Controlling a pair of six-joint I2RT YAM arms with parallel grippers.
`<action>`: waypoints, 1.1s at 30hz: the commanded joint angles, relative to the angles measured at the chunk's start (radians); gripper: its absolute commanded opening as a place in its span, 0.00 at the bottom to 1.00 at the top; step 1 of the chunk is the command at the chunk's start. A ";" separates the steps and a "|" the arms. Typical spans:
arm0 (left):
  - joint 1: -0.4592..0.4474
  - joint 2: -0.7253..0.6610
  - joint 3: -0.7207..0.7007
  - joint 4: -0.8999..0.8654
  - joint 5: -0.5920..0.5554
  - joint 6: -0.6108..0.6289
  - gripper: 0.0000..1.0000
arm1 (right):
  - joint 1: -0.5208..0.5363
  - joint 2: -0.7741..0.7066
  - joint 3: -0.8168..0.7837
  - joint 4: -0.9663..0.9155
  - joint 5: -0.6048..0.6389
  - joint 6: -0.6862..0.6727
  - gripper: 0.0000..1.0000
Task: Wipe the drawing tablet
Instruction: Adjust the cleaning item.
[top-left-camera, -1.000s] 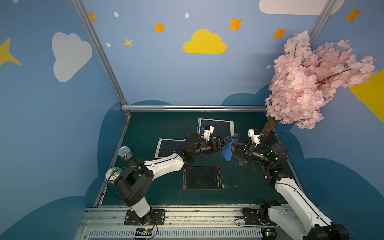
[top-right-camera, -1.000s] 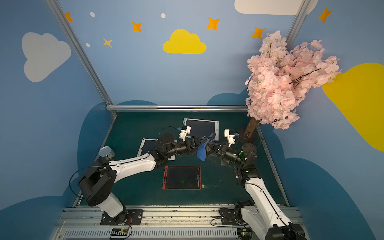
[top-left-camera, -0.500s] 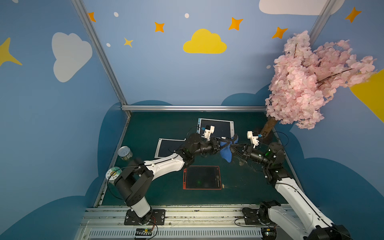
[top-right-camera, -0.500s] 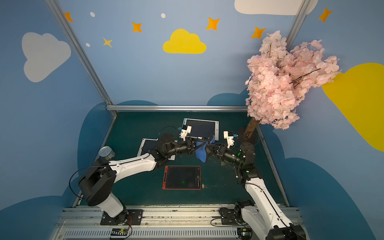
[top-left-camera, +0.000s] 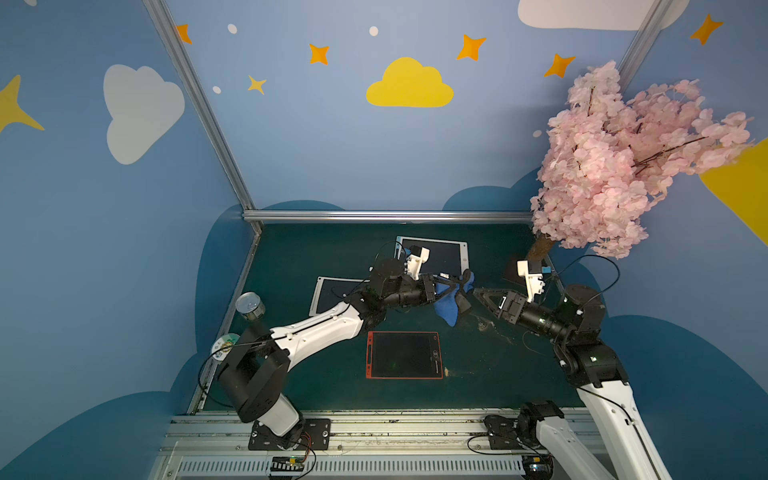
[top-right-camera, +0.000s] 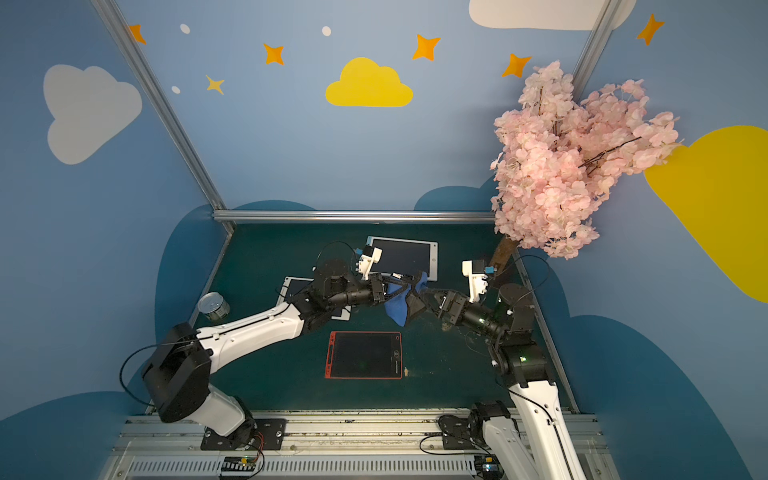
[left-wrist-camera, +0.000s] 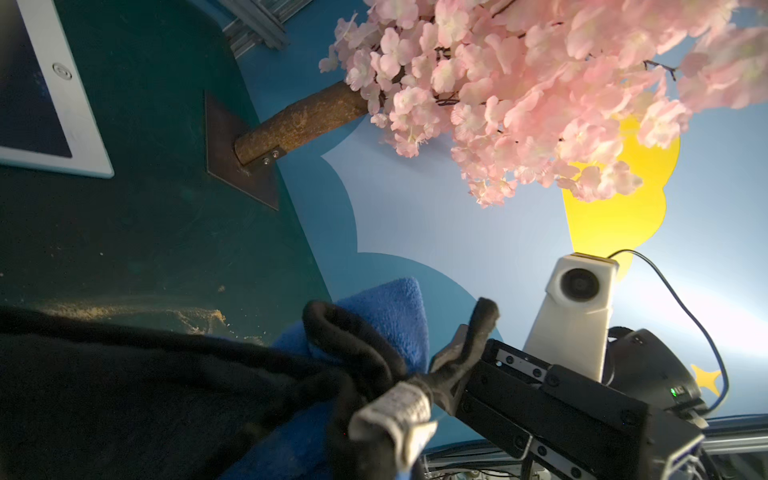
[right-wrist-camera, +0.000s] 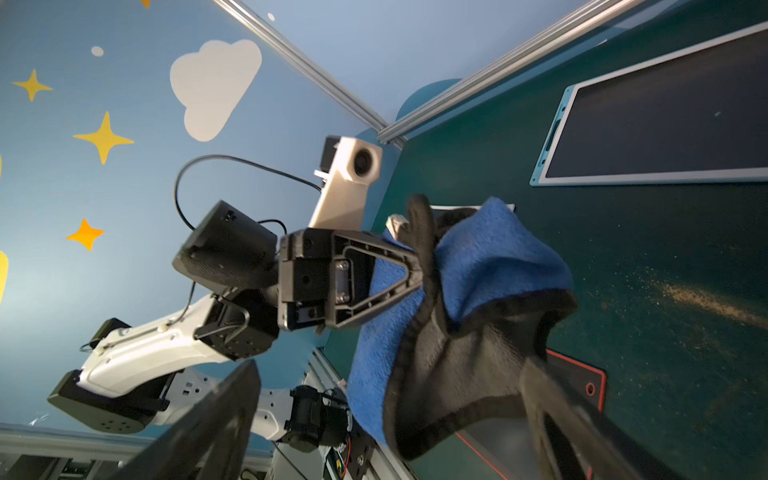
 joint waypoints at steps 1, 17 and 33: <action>-0.002 -0.039 0.033 -0.076 -0.025 0.080 0.03 | -0.002 0.031 -0.085 0.037 -0.083 -0.008 0.98; -0.001 0.112 -0.050 0.496 0.132 -0.421 0.03 | 0.012 -0.011 -0.247 0.449 -0.087 0.117 0.97; 0.002 0.035 -0.066 0.552 0.174 -0.547 0.03 | -0.002 -0.014 -0.246 0.415 -0.068 0.011 0.98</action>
